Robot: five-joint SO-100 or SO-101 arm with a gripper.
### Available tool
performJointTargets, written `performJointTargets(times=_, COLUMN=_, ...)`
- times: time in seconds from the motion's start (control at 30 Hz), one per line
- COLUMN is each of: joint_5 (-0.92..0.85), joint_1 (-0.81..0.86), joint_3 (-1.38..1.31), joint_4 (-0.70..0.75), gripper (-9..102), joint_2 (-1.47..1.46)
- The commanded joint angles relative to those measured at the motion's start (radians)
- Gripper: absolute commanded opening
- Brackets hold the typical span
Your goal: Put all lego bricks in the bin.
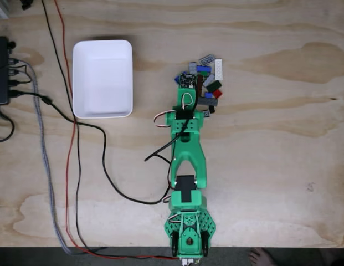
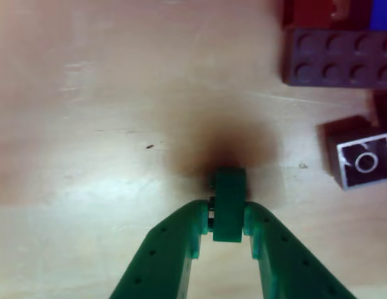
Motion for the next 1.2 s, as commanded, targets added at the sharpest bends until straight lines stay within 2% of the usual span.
performJointTargets(times=0.0, joint_5=0.196, joint_1=-0.040, joint_3=-0.060, joint_4=0.018, gripper=0, joint_2=0.549)
performJointTargets(times=0.13, joint_5=0.270, joint_1=-0.117, joint_3=-0.311, joint_4=0.156, gripper=0, joint_2=0.614)
performJointTargets(times=0.3, joint_5=0.330, joint_1=-0.337, joint_3=-0.551, joint_4=0.330, gripper=0, joint_2=0.342)
performJointTargets(times=0.5, joint_5=0.405, joint_1=-0.468, joint_3=-0.772, joint_4=0.348, gripper=3, joint_2=-0.031)
performJointTargets(times=0.6, joint_5=0.425, joint_1=-0.489, joint_3=-0.873, joint_4=0.339, gripper=10, joint_2=-0.160)
performJointTargets(times=0.67, joint_5=0.449, joint_1=-0.486, joint_3=-0.902, joint_4=0.318, gripper=22, joint_2=-0.183)
performJointTargets(times=0.77, joint_5=0.485, joint_1=-0.451, joint_3=-0.897, joint_4=0.278, gripper=31, joint_2=-0.129)
performJointTargets(times=0.87, joint_5=0.506, joint_1=-0.331, joint_3=-0.827, joint_4=0.218, gripper=30, joint_2=0.075)
performJointTargets(times=0.97, joint_5=0.449, joint_1=-0.117, joint_3=-0.733, joint_4=0.199, gripper=26, joint_2=0.202)
performJointTargets(times=1.07, joint_5=0.379, joint_1=0.066, joint_3=-0.509, joint_4=0.069, gripper=25, joint_2=0.141)
performJointTargets(times=1.17, joint_5=0.376, joint_1=0.130, joint_3=-0.425, joint_4=-0.015, gripper=24, joint_2=-0.020)
